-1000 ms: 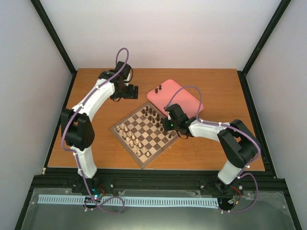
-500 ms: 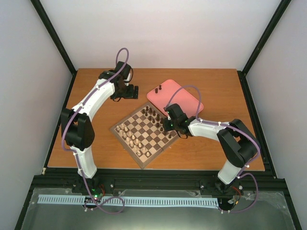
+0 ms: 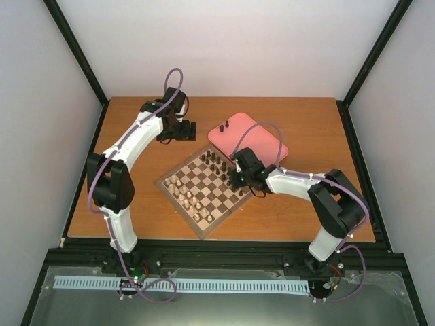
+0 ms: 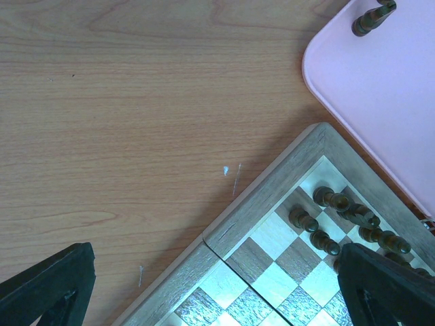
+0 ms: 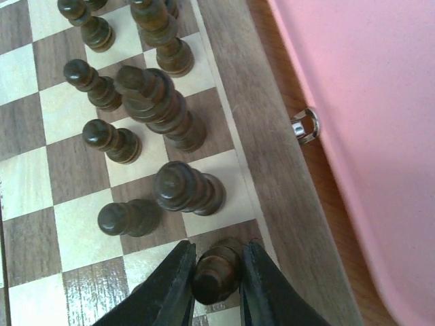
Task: Set up the chess pieces on the board
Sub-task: Place the chess piece on the chessboard.
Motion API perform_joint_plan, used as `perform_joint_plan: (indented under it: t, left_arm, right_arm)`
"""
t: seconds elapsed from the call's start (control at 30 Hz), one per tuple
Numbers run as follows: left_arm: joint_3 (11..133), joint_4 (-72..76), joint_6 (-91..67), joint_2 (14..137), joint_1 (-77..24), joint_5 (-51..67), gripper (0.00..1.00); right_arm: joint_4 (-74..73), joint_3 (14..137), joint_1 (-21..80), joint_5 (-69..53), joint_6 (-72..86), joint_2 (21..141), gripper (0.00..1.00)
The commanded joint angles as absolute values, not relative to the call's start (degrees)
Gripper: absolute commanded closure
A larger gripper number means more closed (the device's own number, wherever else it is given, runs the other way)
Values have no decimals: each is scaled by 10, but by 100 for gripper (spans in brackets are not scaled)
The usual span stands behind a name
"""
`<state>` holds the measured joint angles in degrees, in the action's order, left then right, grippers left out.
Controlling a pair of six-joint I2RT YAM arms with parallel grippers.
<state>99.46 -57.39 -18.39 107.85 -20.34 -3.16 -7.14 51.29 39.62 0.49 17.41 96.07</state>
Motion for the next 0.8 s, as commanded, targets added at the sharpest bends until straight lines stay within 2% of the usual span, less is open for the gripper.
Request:
perform_joint_plan:
  t: [0.0,0.1,0.2,0.77]
  left_arm:
    - [1006,-567,-189,1086,-207,-28,0]
    - [1006,-567,-189,1084,-207,-28,0]
    - [1008,-568,-189,1083,-207,-28,0]
    - [1006,-568,-188,1079,-207,-27,0]
  right_arm:
    - [-75,531,407,-1,166,949,80]
    - [-80,534,407,7,166,949,79]
    - [-92,535,407,28,170,949,73]
    - [-105,537,407,39,169,935,69]
